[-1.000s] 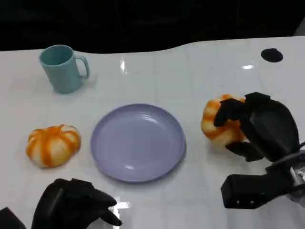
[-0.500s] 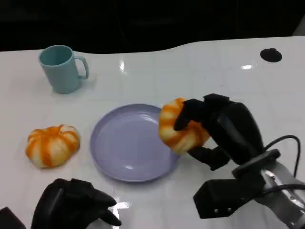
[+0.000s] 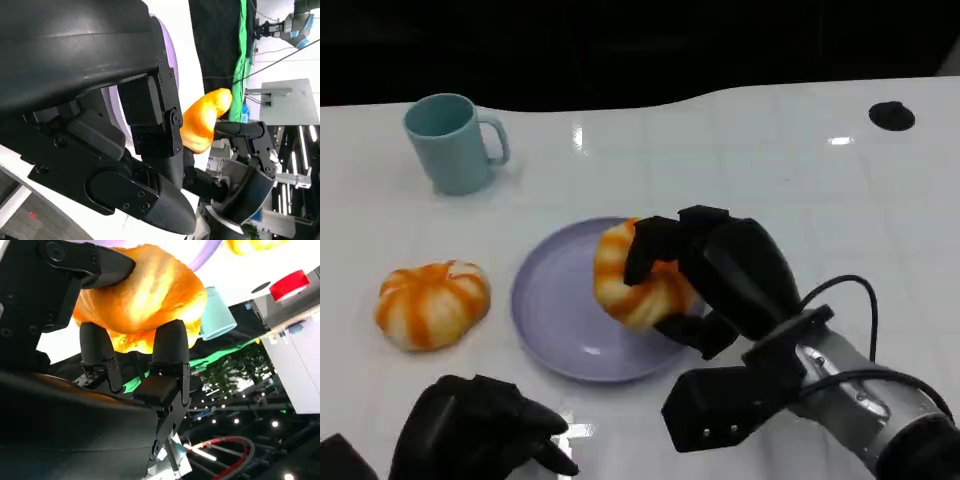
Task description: Grasp the bread from the table and place it into the plate.
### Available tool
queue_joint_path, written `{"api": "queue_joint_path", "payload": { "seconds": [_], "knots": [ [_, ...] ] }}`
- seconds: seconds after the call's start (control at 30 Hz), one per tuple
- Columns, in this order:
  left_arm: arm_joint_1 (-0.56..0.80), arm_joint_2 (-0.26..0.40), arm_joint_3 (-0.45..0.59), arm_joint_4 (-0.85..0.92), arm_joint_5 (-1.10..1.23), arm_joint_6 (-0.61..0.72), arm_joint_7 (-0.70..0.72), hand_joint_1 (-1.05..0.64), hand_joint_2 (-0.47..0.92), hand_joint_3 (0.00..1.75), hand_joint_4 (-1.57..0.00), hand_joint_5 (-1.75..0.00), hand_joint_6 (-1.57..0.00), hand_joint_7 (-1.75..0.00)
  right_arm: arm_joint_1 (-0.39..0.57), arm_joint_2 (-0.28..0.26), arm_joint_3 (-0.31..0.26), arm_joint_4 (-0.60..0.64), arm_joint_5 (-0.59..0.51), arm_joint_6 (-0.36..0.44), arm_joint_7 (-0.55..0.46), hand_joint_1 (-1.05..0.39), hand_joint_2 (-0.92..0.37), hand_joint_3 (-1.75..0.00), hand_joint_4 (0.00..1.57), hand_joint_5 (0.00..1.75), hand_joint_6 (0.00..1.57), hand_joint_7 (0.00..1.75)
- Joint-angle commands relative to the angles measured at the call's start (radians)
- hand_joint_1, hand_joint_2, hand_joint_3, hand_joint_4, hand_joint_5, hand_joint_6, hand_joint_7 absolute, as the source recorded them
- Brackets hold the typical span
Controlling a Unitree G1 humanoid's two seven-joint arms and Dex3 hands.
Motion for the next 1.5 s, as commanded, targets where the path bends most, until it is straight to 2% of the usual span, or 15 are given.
{"api": "queue_joint_path", "payload": {
  "seconds": [0.03,0.07,0.1,0.17,0.2,0.3,0.4,0.67,0.83,0.97,1.03,1.2,1.27,1.47,1.5],
  "knots": [
    [0.008,0.014,0.005,-0.005,-0.001,-0.007,-0.001,-1.05,0.80,0.00,-1.57,-0.34,-1.57,-0.08,-0.025,0.004,0.009,0.008,0.002,0.030,0.041,-0.14,-0.37,-0.98,0.86,1.39,0.94,0.67],
    [0.007,0.014,0.005,-0.004,-0.001,-0.008,0.000,-1.05,0.80,0.00,-1.57,-0.34,-1.57,-0.08,-0.027,0.001,0.017,0.005,-0.006,0.041,0.056,-0.17,-0.39,-0.91,0.80,1.27,0.91,0.52],
    [0.007,0.014,0.005,-0.004,0.000,-0.008,0.001,-1.05,0.80,0.00,-1.57,-0.33,-1.57,-0.08,-0.028,-0.002,0.023,0.001,-0.012,0.051,0.070,-0.21,-0.43,-0.83,0.72,0.99,0.84,0.34],
    [0.008,0.014,0.004,-0.005,-0.001,-0.007,0.001,-1.05,0.80,0.00,-1.57,-0.33,-1.57,-0.08,-0.023,-0.011,0.033,-0.024,-0.016,0.074,0.126,-0.27,-0.48,-0.74,0.60,0.72,0.76,0.18],
    [0.007,0.014,0.004,-0.006,-0.002,-0.006,-0.001,-1.05,0.80,0.00,-1.57,-0.33,-1.57,-0.08,-0.018,-0.016,0.035,-0.039,-0.015,0.084,0.154,-0.30,-0.58,-0.58,0.53,0.53,0.70,0.10],
    [0.009,0.013,0.003,-0.010,-0.001,-0.002,0.002,-1.05,0.80,0.00,-1.57,-0.33,-1.57,-0.08,-0.005,-0.034,0.044,-0.090,-0.010,0.111,0.245,-0.38,-0.82,-0.19,0.36,0.27,0.55,0.01],
    [0.011,0.013,0.002,-0.014,0.003,-0.001,0.009,-1.05,0.80,0.00,-1.57,-0.33,-1.57,-0.08,0.016,-0.044,0.045,-0.143,-0.001,0.140,0.319,-0.47,-0.91,-0.07,0.17,0.22,0.41,0.00],
    [0.012,0.013,0.001,-0.014,0.005,-0.006,0.008,-1.05,0.80,0.00,-1.57,-0.33,-1.57,-0.08,0.078,-0.068,0.025,-0.265,0.032,0.161,0.411,-0.53,-0.92,-0.09,0.07,0.25,0.35,0.00],
    [0.013,0.012,0.000,-0.017,0.006,-0.004,0.011,-1.05,0.81,0.00,-1.57,-0.33,-1.57,-0.08,0.134,-0.107,0.005,-0.354,0.057,0.138,0.425,-0.51,-0.92,-0.05,0.01,0.56,0.38,0.01],
    [0.014,0.014,0.000,-0.021,0.003,0.001,0.011,-1.05,0.80,0.00,-1.57,-0.33,-1.57,-0.07,0.169,-0.129,-0.016,-0.398,0.070,0.117,0.422,-0.49,-0.92,-0.02,0.02,0.67,0.42,0.03],
    [0.013,0.014,0.000,-0.018,0.003,0.000,0.010,-1.05,0.80,0.00,-1.57,-0.33,-1.57,-0.07,0.190,-0.141,-0.029,-0.415,0.083,0.090,0.409,-0.45,-0.90,-0.01,0.09,0.72,0.46,0.04],
    [0.012,0.012,-0.001,-0.020,0.003,0.002,0.013,-1.05,0.80,0.00,-1.57,-0.33,-1.57,-0.08,0.271,-0.141,-0.088,-0.451,0.209,0.008,0.420,-0.35,-0.89,0.00,0.24,0.77,0.52,0.07],
    [0.011,0.013,-0.001,-0.018,0.000,0.003,0.009,-1.05,0.80,0.00,-1.57,-0.33,-1.57,-0.08,0.320,-0.124,-0.118,-0.479,0.310,0.001,0.455,-0.28,-0.87,0.00,0.36,0.82,0.59,0.10],
    [0.012,0.014,-0.001,-0.017,0.004,-0.001,0.011,-1.05,0.80,0.00,-1.57,-0.33,-1.57,-0.08,0.450,-0.088,-0.187,-0.615,0.581,0.077,0.603,-0.03,-0.89,-0.04,0.51,0.99,0.74,0.20],
    [0.012,0.014,-0.001,-0.018,0.003,0.000,0.011,-1.05,0.80,0.00,-1.57,-0.33,-1.57,-0.08,0.470,-0.087,-0.196,-0.642,0.622,0.097,0.629,0.00,-0.83,-0.21,0.52,1.06,0.72,0.30]
  ]
}}
